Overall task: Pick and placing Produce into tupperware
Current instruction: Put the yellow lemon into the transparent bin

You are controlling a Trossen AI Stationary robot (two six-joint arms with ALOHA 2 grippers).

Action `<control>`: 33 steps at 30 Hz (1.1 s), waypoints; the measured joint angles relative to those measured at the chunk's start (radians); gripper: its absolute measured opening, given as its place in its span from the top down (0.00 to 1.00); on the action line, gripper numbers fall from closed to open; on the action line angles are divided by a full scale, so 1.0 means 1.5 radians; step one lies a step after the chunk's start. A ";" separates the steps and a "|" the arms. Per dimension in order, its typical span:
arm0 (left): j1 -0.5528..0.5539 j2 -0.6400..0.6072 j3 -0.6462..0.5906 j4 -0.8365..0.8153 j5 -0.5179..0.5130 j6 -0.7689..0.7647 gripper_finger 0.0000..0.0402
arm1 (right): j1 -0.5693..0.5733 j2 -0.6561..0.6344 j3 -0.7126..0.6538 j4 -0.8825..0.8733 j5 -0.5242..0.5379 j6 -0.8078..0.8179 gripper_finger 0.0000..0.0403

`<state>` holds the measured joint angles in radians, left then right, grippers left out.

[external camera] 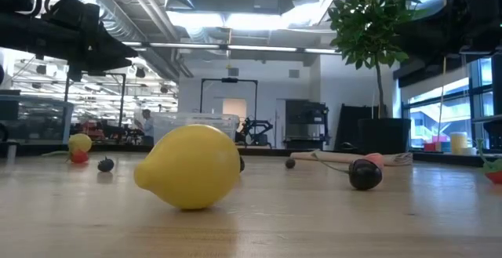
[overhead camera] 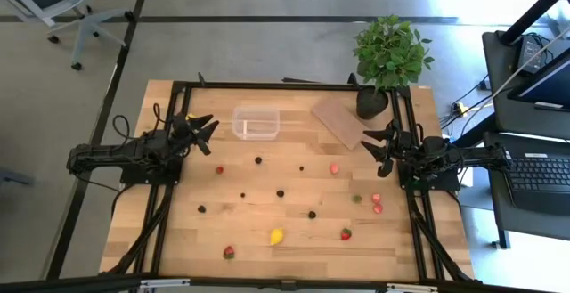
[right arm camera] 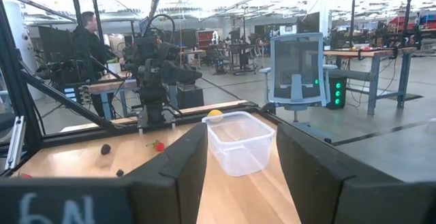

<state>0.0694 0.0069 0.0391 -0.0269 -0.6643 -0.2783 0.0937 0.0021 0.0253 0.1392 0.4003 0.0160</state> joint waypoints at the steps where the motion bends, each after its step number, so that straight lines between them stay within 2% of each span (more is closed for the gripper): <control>1: 0.000 0.000 0.000 0.000 0.000 0.000 0.59 | 0.000 0.000 0.000 0.004 0.000 -0.005 0.56; 24: 0.000 0.000 0.000 0.000 0.000 0.000 0.60 | 0.000 0.000 0.000 0.014 0.000 -0.012 0.56; 29: 0.000 0.000 0.000 0.001 0.000 0.000 0.57 | 0.000 0.000 0.000 0.014 0.000 -0.012 0.56; 33: 0.000 0.000 -0.001 0.010 0.000 0.000 0.50 | 0.000 0.000 0.000 0.014 0.000 -0.013 0.56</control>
<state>0.0696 0.0071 0.0383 -0.0125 -0.6640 -0.2783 0.0937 0.0021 0.0254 0.1604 0.3996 -0.0040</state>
